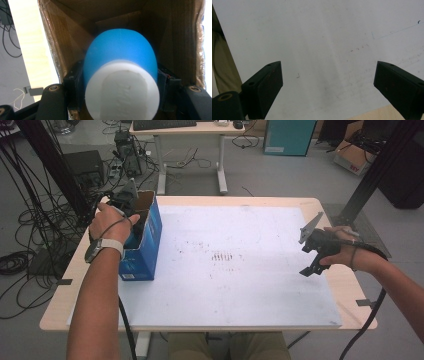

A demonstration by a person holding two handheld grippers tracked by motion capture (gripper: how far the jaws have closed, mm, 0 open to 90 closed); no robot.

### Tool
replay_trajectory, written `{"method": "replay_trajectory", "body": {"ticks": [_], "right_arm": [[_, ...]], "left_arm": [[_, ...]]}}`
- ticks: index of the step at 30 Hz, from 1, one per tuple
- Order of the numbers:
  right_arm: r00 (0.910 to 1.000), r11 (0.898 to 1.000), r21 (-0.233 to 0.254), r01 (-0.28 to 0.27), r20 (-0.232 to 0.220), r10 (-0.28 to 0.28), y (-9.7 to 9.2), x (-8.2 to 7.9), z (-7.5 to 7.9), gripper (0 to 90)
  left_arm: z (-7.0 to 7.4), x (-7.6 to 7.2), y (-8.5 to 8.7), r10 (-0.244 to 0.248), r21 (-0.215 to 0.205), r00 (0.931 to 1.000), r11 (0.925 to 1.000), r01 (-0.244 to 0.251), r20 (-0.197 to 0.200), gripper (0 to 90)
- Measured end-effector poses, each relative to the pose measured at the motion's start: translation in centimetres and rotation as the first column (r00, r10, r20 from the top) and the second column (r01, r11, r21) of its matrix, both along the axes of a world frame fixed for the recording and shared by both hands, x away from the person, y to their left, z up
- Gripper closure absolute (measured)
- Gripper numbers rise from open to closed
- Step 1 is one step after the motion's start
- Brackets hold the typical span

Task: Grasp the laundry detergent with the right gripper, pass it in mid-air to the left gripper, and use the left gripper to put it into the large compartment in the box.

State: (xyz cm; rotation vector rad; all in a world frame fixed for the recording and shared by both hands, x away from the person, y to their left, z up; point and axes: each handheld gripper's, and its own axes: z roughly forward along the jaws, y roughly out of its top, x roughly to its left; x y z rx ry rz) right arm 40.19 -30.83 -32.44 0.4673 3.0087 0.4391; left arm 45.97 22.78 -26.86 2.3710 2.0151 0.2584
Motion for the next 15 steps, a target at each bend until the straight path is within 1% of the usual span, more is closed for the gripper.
{"method": "replay_trajectory", "body": {"ticks": [1,2,3,15], "right_arm": [[1.0000,1.000,-0.002,0.000,0.003,0.000,-0.01,0.00,0.00,8.6],[0.9998,1.000,0.004,0.010,0.019,-0.010,-0.02,-0.11,-0.05,8.6],[1.0000,1.000,0.000,-0.002,0.002,0.002,-0.02,-0.01,-0.05,8.6],[1.0000,1.000,0.000,-0.001,0.000,0.001,0.04,0.00,-0.06,8.6]], "left_arm": [[0.00,0.00,-0.01,0.000,0.000,1.0000,1.0000,0.000,0.001,37.4],[0.00,-0.01,-0.02,0.000,0.000,1.0000,1.0000,0.000,0.001,37.4],[0.00,0.00,-0.02,0.000,0.001,1.0000,1.0000,0.000,0.000,37.4],[0.00,0.01,-0.04,0.002,0.001,1.0000,1.0000,-0.002,0.000,37.4]]}}
